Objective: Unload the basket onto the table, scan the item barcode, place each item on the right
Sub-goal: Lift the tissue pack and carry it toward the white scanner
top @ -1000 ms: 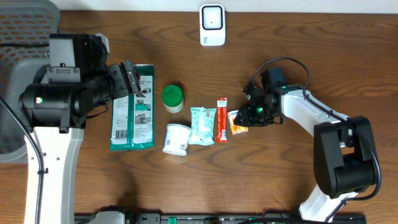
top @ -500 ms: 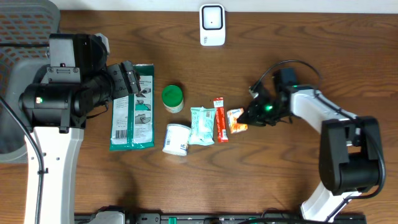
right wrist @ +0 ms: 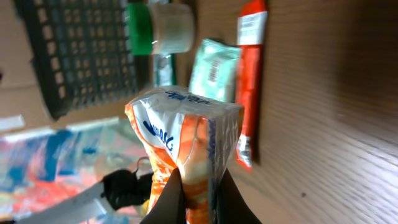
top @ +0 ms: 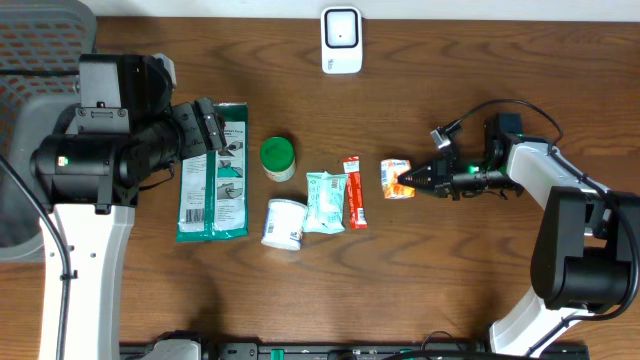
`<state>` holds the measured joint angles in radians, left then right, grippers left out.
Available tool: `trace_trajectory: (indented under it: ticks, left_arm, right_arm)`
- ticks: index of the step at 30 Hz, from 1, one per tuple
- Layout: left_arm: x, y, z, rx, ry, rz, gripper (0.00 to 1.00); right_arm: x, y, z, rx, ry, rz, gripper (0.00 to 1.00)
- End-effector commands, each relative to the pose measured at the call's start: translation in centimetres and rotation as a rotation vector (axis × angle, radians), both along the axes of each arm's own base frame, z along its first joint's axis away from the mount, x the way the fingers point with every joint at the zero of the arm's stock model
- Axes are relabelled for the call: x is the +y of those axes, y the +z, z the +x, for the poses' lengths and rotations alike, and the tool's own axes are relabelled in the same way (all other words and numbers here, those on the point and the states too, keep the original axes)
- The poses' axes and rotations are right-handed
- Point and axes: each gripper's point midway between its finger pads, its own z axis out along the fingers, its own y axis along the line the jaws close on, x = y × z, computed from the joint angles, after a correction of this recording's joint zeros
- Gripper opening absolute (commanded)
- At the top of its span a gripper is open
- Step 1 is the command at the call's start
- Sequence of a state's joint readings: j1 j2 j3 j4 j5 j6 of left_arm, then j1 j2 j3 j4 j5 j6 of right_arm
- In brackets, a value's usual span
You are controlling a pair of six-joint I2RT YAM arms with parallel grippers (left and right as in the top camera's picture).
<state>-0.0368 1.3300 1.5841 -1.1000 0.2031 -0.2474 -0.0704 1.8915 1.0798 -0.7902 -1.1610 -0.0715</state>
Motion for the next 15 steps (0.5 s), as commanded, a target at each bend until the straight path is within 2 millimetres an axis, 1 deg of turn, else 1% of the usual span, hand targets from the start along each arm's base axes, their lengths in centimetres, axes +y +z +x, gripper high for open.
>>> trace_trajectory:
  ticks: [1, 4, 7, 9, 15]
  left_arm:
    - [0.1, -0.1, -0.1, 0.003, 0.003, 0.004, 0.86]
    - [0.1, -0.1, -0.1, 0.003, 0.003, 0.004, 0.86]
    - [0.1, -0.1, -0.1, 0.003, 0.003, 0.004, 0.86]
    - [0.1, -0.1, -0.1, 0.003, 0.003, 0.004, 0.86]
    - [0.1, -0.1, -0.1, 0.003, 0.003, 0.004, 0.86]
  right_arm:
    - [1.5, 3.7, -0.1, -0.163, 0.059, 0.202, 0.01]
    - [2.1, 7.0, -0.3, -0.213, 0.05, 0.386, 0.01]
    - [2.4, 7.0, -0.5, -0.171, 0.049, 0.391, 0.01]
    - [2.9, 7.0, -1.0, -0.146, 0.061, 0.394, 0.01]
    - [5.7, 7.6, -3.2, -0.081, 0.145, 0.401, 0.01]
